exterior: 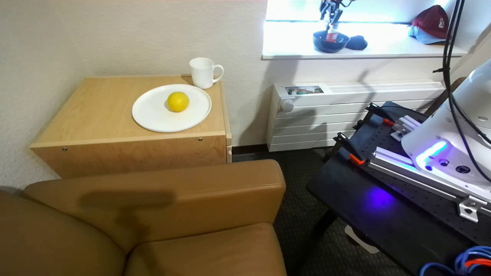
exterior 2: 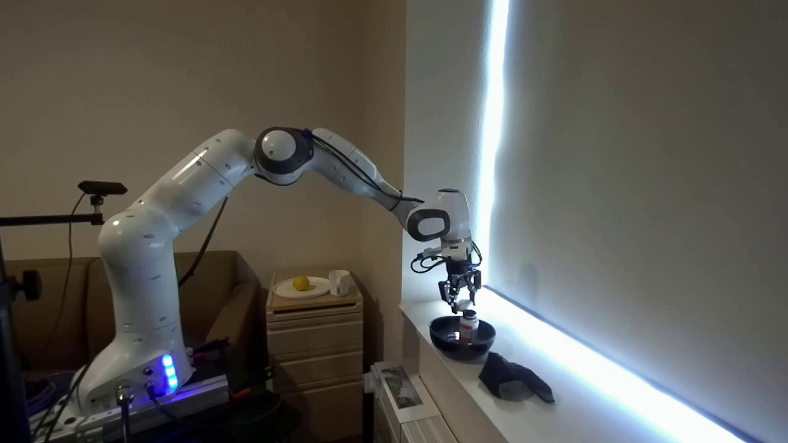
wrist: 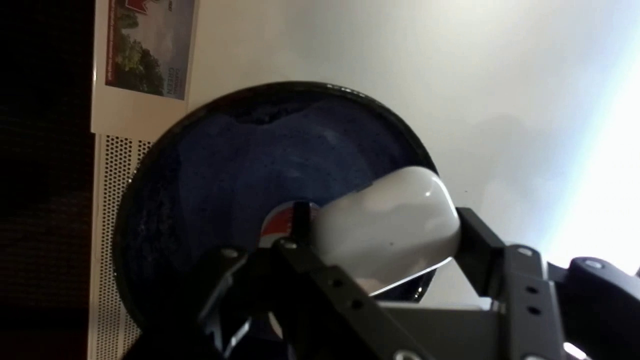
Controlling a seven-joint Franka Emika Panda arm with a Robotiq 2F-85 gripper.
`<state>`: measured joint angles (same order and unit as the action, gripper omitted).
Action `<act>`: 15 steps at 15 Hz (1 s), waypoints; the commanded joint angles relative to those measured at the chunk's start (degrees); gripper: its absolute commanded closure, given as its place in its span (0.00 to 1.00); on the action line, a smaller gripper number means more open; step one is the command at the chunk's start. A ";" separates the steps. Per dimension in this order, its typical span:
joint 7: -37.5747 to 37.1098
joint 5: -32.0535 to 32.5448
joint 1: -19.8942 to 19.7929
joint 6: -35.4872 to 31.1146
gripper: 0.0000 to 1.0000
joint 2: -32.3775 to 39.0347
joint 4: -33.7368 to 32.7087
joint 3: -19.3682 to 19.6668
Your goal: Put the white object into the black bowl.
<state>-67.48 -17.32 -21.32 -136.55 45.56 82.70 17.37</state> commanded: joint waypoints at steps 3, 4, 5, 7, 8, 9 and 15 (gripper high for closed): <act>0.77 -0.48 -0.55 2.57 0.55 0.18 1.60 -1.49; 0.29 -0.59 -0.35 2.54 0.55 0.58 1.63 -1.54; -0.50 -0.68 0.01 2.10 0.55 1.05 1.71 -1.53; -0.60 0.01 0.12 2.02 0.55 1.38 0.92 -1.08; -0.75 0.04 0.24 1.93 0.30 1.78 0.93 -1.09; -0.76 0.04 0.28 1.91 0.30 1.89 0.92 -1.10; -2.71 1.33 1.55 1.19 0.55 4.26 0.31 -0.29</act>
<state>-68.68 -16.91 -20.63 -134.86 48.03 83.92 16.43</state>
